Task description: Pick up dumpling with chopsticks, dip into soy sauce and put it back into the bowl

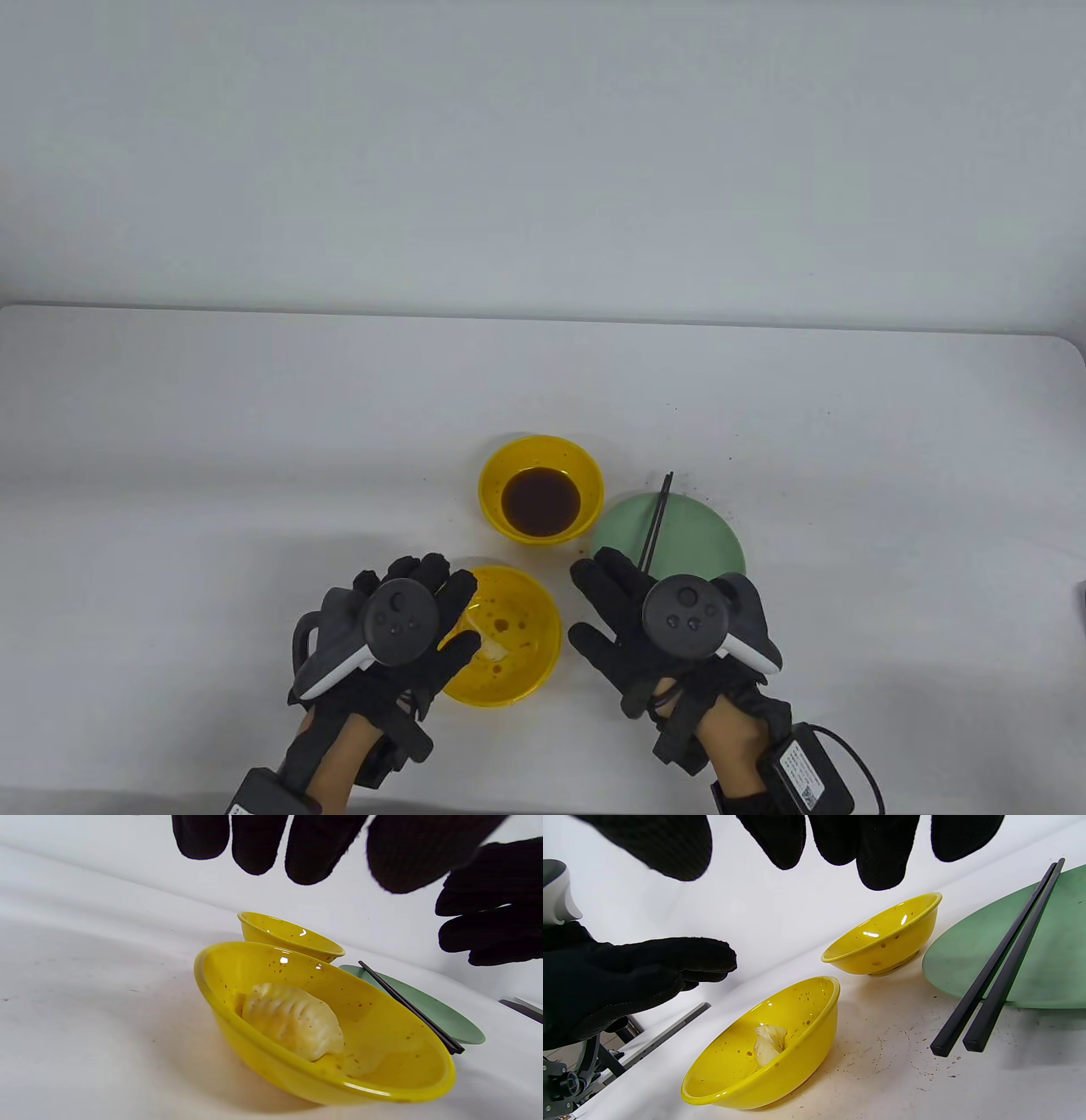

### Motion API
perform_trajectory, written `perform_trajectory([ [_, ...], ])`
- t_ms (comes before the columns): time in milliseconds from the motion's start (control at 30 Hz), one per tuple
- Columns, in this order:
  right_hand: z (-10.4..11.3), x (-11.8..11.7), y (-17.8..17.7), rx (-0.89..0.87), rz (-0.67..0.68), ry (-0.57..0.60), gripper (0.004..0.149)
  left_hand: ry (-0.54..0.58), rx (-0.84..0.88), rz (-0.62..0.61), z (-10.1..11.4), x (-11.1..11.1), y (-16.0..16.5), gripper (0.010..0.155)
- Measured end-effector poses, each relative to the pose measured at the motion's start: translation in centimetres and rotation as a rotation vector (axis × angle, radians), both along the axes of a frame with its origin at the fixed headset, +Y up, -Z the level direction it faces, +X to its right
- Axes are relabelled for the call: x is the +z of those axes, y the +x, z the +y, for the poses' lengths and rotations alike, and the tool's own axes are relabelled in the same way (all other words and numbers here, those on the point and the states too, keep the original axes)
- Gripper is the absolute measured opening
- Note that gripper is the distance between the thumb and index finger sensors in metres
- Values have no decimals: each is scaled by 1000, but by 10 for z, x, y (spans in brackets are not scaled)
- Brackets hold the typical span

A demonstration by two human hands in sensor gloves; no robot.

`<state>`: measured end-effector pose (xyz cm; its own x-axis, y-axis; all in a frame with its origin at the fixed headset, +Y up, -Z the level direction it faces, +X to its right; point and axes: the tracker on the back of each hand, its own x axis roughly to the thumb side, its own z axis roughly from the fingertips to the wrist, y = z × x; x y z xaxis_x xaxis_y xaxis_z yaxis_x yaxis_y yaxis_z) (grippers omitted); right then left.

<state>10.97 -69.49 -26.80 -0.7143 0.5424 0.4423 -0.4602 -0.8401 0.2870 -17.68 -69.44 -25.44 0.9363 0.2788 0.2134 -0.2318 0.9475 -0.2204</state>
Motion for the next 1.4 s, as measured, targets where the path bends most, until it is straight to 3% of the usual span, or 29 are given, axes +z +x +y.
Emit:
perform_trajectory([
  [133, -2, -11, 6, 22, -85, 17, 74, 6, -1, -5, 0, 0, 1, 73],
  [367, -21, -46, 65, 2, -298, -49, 72, -8, 7, 4, -1, 0, -1, 73],
  [500, -28, -57, 78, -17, -350, 16, 56, -19, 2, 10, -2, -1, -2, 74],
  [700, -47, -63, 56, 346, -311, 153, 55, -28, -6, 6, -4, -1, -1, 74],
  [767, -49, -64, 50, 365, -295, 188, 56, -27, -1, 11, -3, -1, -2, 74],
  [1100, -61, -65, 44, 414, -242, 144, 60, -30, -7, 15, -3, -1, -2, 75],
  [1400, -65, -59, 23, 611, -205, 251, 62, -39, -9, 20, -3, -2, -3, 75],
])
